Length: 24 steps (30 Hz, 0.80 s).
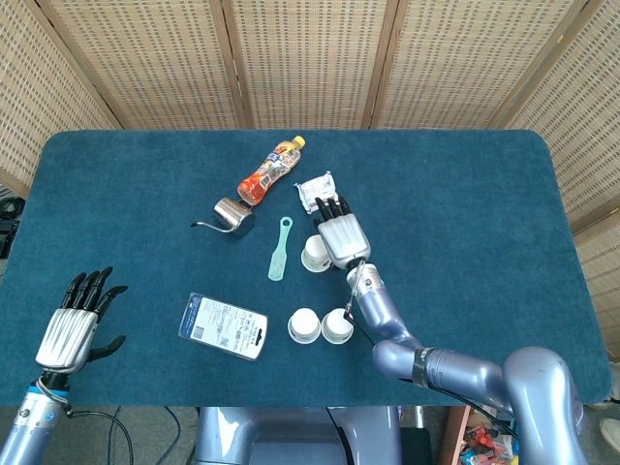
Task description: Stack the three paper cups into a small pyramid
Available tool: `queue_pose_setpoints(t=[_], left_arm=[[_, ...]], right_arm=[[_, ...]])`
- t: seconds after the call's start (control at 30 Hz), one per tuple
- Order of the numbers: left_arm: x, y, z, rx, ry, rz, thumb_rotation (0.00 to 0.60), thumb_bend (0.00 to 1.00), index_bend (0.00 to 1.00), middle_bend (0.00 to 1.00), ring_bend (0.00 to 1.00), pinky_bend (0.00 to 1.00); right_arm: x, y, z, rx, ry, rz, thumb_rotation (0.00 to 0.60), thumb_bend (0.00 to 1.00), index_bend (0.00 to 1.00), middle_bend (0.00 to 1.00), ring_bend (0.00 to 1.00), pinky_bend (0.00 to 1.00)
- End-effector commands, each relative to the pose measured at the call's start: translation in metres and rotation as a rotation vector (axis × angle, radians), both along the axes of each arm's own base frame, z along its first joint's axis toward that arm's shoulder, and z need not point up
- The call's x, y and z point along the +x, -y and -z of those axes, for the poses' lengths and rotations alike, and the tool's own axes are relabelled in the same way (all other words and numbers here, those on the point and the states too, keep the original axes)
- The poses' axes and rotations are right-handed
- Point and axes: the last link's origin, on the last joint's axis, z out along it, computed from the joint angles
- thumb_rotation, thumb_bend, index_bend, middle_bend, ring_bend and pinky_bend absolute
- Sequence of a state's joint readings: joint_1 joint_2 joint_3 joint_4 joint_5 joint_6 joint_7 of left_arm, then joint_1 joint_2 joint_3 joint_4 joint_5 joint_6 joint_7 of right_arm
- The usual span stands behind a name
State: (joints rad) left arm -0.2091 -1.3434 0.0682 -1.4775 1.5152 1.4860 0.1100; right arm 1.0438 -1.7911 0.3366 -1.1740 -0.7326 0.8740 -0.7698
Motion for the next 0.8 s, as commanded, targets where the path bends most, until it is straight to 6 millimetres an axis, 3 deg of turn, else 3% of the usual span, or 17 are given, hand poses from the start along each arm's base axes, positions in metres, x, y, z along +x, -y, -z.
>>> queue_pose_setpoints(t=[0.03, 0.4, 0.8], left_arm=[[-0.001, -0.001, 0.000, 0.000, -0.003, -0.005, 0.600, 0.22, 0.19, 0.00, 0.00, 0.00], [-0.001, -0.002, 0.000, 0.003, -0.005, -0.008, 0.600, 0.23, 0.19, 0.00, 0.00, 0.00], [-0.001, -0.002, 0.000, 0.000, -0.003, -0.006, 0.600, 0.22, 0.19, 0.00, 0.00, 0.00]], right_arm=[[-0.003, 0.000, 0.009, 0.011, 0.006, 0.002, 0.600, 0.07, 0.37, 0.06, 0.00, 0.00], [0.001, -0.005, 0.020, 0.029, 0.037, -0.011, 0.600, 0.07, 0.38, 0.06, 0.00, 0.00], [0.006, -0.008, 0.021, 0.025, 0.038, -0.022, 0.600, 0.07, 0.46, 0.08, 0.00, 0.00]])
